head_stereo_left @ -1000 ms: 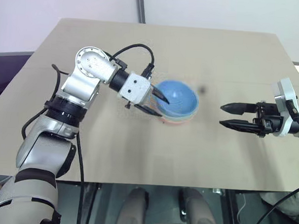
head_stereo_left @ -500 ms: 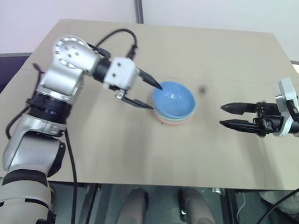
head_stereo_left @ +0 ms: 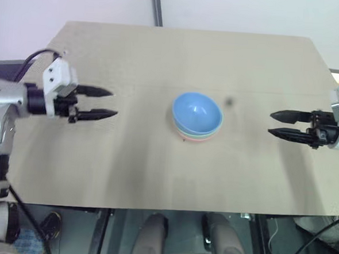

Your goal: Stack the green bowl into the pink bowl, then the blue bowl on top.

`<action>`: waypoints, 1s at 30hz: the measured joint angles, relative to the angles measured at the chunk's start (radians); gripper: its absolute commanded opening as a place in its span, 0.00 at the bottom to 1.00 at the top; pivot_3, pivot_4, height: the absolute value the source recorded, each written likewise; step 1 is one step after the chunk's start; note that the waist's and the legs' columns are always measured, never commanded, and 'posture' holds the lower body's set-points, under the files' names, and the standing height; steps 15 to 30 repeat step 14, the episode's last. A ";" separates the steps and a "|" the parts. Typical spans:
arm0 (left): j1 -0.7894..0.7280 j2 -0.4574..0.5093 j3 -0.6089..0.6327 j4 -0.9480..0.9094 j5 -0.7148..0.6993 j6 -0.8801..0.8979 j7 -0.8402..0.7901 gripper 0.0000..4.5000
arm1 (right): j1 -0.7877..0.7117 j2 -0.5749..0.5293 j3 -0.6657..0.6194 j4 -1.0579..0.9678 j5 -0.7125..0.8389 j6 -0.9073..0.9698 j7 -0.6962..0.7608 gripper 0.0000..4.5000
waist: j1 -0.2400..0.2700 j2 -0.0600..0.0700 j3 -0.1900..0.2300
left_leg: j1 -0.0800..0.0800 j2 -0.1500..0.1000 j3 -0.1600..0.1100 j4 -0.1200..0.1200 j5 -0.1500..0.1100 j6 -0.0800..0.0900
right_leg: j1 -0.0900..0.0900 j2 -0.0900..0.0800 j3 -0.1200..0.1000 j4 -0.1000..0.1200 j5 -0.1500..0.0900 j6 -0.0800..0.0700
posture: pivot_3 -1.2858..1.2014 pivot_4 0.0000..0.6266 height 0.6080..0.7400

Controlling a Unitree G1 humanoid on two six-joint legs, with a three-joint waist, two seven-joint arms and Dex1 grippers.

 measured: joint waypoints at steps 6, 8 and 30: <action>0.285 -0.028 0.222 -0.214 -0.076 0.094 0.074 0.67 | 0.031 -0.019 -0.014 0.038 -0.040 -0.051 0.032 0.56 | 0.008 0.000 0.000 | 0.001 0.000 0.000 0.000 0.000 0.000 | 0.001 0.000 0.000 0.000 0.000 0.000 | 0.52 0.24 1.00; 0.335 -0.044 0.254 -0.263 -0.092 0.115 0.087 0.67 | 0.035 -0.022 -0.016 0.048 -0.050 -0.062 0.035 0.56 | 0.007 0.000 0.000 | 0.001 0.000 0.000 0.000 0.000 0.000 | 0.001 0.000 0.000 0.000 0.000 0.000 | 0.52 0.24 1.00; 0.395 -0.054 0.322 -0.312 -0.129 0.147 0.125 0.67 | 0.042 -0.035 -0.017 0.056 -0.067 -0.086 0.055 0.56 | 0.005 0.000 0.000 | 0.002 0.000 0.001 0.000 0.000 0.000 | 0.001 0.000 0.000 0.000 0.000 0.000 | 0.52 0.24 1.00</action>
